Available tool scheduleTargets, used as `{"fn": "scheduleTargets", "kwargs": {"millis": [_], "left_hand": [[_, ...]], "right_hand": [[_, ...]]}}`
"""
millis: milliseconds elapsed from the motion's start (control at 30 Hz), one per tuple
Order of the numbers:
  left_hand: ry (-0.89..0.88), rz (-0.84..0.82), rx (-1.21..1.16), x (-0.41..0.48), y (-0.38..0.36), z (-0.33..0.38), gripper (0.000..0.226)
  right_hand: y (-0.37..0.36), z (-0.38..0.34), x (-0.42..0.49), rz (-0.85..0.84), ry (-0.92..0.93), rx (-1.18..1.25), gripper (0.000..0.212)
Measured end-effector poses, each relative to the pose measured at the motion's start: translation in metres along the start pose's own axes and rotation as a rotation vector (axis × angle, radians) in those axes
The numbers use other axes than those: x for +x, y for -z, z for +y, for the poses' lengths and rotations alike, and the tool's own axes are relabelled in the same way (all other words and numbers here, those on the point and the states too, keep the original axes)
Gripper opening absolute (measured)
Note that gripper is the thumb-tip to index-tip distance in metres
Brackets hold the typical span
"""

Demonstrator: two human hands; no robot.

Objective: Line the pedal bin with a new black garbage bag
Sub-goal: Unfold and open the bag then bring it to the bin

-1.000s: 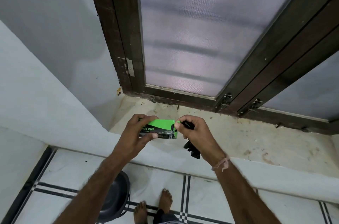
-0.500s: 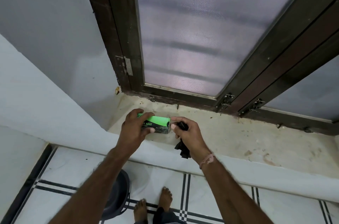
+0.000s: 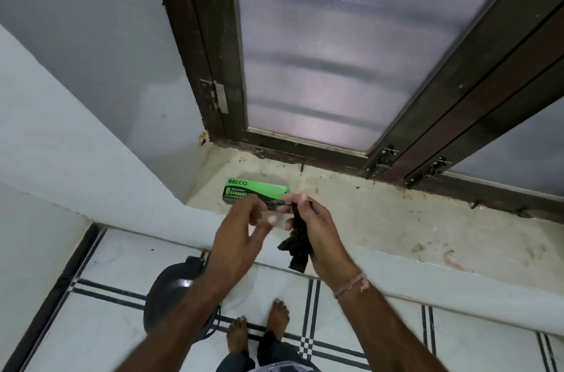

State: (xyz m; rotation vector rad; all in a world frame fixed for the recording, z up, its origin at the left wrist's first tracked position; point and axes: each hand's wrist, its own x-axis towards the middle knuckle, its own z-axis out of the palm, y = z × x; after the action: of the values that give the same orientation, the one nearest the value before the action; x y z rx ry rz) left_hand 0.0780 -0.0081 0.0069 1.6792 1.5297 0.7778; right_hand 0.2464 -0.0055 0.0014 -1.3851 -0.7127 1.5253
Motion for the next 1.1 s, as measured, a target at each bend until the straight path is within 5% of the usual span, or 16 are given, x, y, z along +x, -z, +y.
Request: {"fn": "scheduleTargets", "kwargs": {"millis": [100, 200, 367, 533, 700, 833, 967, 1033, 1100], "left_hand": [[0.299, -0.189, -0.404, -0.032, 0.0, 0.026, 0.033], [0.491, -0.135, -0.567, -0.051, 0.005, 0.02, 0.04], [0.545, 0.036, -0.727, -0.071, 0.041, -0.017, 0.04], [0.633, 0.185, -0.955, -0.1, 0.098, -0.06, 0.04], [0.698, 0.349, -1.06, -0.142, 0.161, -0.127, 0.041], [0.693, 0.405, -0.99, -0.188, 0.22, -0.185, 0.033], [0.716, 0.338, -0.869, -0.247, 0.278, -0.234, 0.034], [0.725, 0.345, -0.664, -0.277, 0.303, -0.249, 0.053], [0.552, 0.426, -0.221, -0.297, 0.319, -0.256, 0.087]], "right_hand": [[-0.032, 0.004, -0.015, -0.057, -0.029, 0.117, 0.05], [-0.065, 0.012, -0.026, -0.097, -0.094, 0.128, 0.052], [-0.108, 0.029, -0.048, -0.167, -0.191, 0.117, 0.051], [-0.149, 0.05, -0.076, -0.22, -0.235, 0.041, 0.025], [-0.204, 0.086, -0.105, -0.197, -0.135, -0.139, 0.014], [-0.237, 0.126, -0.143, -0.287, -0.187, -0.328, 0.018], [-0.286, 0.152, -0.192, -0.203, -0.125, -0.214, 0.02], [-0.314, 0.153, -0.216, -0.268, -0.074, -0.293, 0.019], [-0.334, 0.15, -0.233, -0.344, -0.024, -0.386, 0.02]]}}
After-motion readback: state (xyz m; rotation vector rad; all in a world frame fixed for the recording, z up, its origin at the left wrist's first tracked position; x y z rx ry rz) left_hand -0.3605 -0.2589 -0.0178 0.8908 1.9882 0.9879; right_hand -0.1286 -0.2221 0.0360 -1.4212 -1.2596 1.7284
